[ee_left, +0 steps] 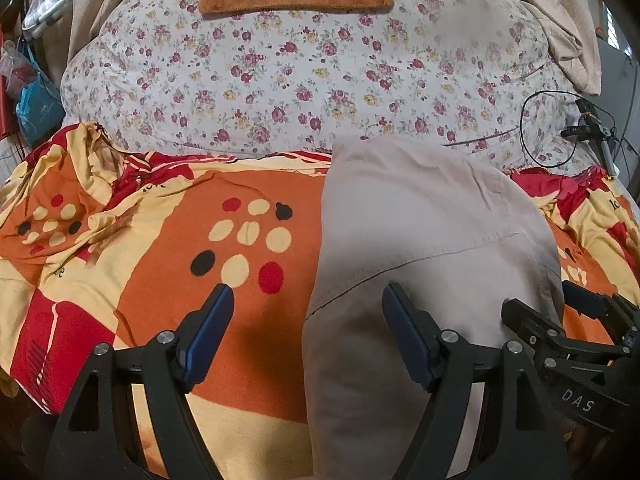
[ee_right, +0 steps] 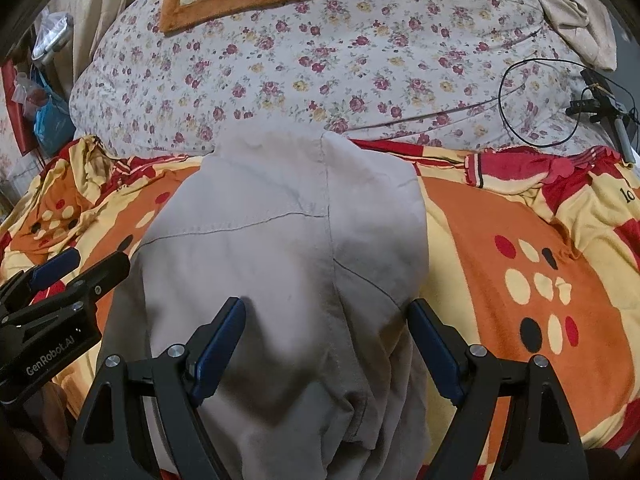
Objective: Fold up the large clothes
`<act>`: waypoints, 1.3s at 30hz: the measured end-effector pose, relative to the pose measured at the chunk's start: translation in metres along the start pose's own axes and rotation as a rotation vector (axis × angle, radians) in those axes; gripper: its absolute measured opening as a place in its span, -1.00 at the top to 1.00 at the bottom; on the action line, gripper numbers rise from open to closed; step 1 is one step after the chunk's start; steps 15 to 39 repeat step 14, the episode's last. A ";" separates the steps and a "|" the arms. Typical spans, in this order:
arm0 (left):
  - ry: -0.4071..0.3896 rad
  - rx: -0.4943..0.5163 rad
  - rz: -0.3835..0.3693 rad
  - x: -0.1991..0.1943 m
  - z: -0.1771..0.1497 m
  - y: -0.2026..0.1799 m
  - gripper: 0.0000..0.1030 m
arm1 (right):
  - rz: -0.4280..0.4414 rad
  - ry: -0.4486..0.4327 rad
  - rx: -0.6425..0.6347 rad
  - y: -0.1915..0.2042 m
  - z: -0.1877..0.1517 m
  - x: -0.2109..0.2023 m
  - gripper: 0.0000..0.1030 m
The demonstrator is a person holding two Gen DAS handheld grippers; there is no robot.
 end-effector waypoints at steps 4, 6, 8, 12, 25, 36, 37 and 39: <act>0.005 -0.001 -0.004 0.001 0.001 -0.001 -0.49 | 0.000 0.002 0.000 0.001 0.000 0.000 -0.63; 0.005 -0.002 -0.005 0.000 0.001 -0.001 -0.49 | 0.001 0.003 0.001 0.001 0.000 0.000 -0.64; 0.000 -0.002 -0.003 0.000 0.002 -0.002 -0.49 | 0.000 0.004 -0.003 0.002 0.000 0.001 -0.64; -0.016 -0.009 -0.014 0.000 0.002 0.001 -0.49 | 0.002 0.004 -0.005 0.002 0.000 0.001 -0.64; -0.019 -0.015 -0.012 0.001 0.005 0.006 -0.49 | 0.005 0.007 -0.005 0.001 0.000 0.002 -0.64; -0.019 -0.015 -0.012 0.001 0.005 0.006 -0.49 | 0.005 0.007 -0.005 0.001 0.000 0.002 -0.64; -0.019 -0.015 -0.012 0.001 0.005 0.006 -0.49 | 0.005 0.007 -0.005 0.001 0.000 0.002 -0.64; -0.019 -0.015 -0.012 0.001 0.005 0.006 -0.49 | 0.005 0.007 -0.005 0.001 0.000 0.002 -0.64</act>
Point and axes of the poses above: each gripper's, at about its wrist camera, not at the fingertips, and x roughly the way its jaws point, y to its left, z to its top, the point moved 2 cm from there along x, roughly the way its jaws point, and after that the axes turned 10 degrees about y, right-handed, at the moved point
